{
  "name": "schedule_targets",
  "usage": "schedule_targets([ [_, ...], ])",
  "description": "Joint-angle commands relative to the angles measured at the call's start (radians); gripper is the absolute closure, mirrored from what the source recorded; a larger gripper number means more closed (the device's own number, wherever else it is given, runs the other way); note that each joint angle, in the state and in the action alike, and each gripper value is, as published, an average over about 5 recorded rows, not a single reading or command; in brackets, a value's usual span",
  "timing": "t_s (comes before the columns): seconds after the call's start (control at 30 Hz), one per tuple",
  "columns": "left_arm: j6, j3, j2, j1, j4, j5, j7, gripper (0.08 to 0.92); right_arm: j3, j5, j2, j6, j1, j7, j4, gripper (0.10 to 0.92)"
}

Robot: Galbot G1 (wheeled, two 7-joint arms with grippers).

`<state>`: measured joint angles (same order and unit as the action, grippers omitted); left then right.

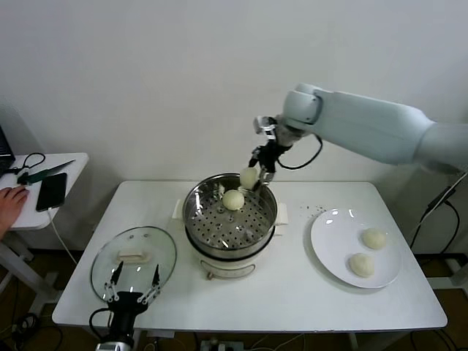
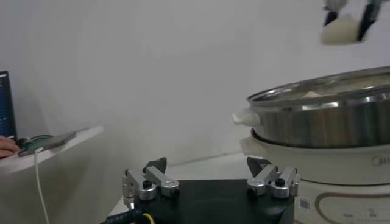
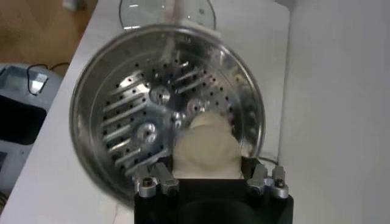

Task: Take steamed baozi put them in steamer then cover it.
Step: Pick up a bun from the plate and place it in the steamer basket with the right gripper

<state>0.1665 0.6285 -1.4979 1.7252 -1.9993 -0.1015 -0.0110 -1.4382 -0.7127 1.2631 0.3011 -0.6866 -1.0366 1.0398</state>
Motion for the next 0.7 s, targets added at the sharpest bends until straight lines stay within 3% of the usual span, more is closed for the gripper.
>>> schedule_targets([
  [0.03,0.003,0.001,0.0,-0.006,0.002,-0.007,0.0,0.177,-0.008,-0.001,0.216,0.02,0.113,0.022,-0.116,0.321],
  [0.7,-0.008,0.005,0.0,-0.037,0.019,-0.006,0.002,0.177,-0.014,0.062,0.26,0.005,0.203,0.021,-0.173,0.305],
])
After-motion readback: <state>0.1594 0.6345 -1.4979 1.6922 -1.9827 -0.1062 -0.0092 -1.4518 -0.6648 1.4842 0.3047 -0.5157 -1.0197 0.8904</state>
